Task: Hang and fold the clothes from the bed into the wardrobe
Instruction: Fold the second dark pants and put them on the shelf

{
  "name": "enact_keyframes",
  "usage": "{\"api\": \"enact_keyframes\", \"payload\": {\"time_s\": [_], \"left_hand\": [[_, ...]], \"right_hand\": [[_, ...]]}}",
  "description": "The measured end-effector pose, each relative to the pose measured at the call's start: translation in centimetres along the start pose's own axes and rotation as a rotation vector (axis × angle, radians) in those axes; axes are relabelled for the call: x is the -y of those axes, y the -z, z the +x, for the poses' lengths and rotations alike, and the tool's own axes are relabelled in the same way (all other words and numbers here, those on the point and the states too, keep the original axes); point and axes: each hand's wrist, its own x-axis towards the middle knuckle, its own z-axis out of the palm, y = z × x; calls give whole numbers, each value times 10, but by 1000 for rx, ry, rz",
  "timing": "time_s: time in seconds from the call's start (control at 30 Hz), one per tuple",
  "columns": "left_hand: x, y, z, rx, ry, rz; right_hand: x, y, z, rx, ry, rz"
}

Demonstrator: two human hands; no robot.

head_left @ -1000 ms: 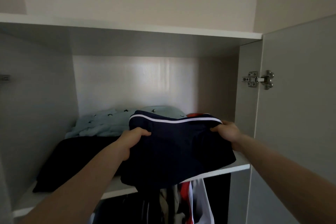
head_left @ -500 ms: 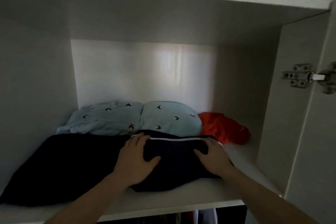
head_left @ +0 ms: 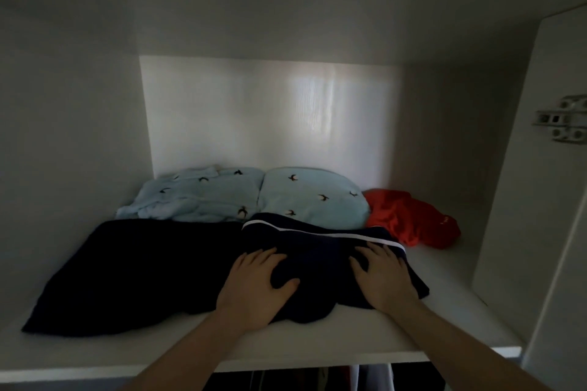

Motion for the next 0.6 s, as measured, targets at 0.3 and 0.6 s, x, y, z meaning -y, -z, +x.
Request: {"api": "enact_keyframes", "payload": {"time_s": [0.3, 0.6], "left_hand": [[-8, 5, -28, -182, 108, 26], [14, 16, -81, 64, 22, 56]], "right_hand": [[18, 14, -50, -97, -62, -8], [42, 25, -132, 128, -202, -105]]}}
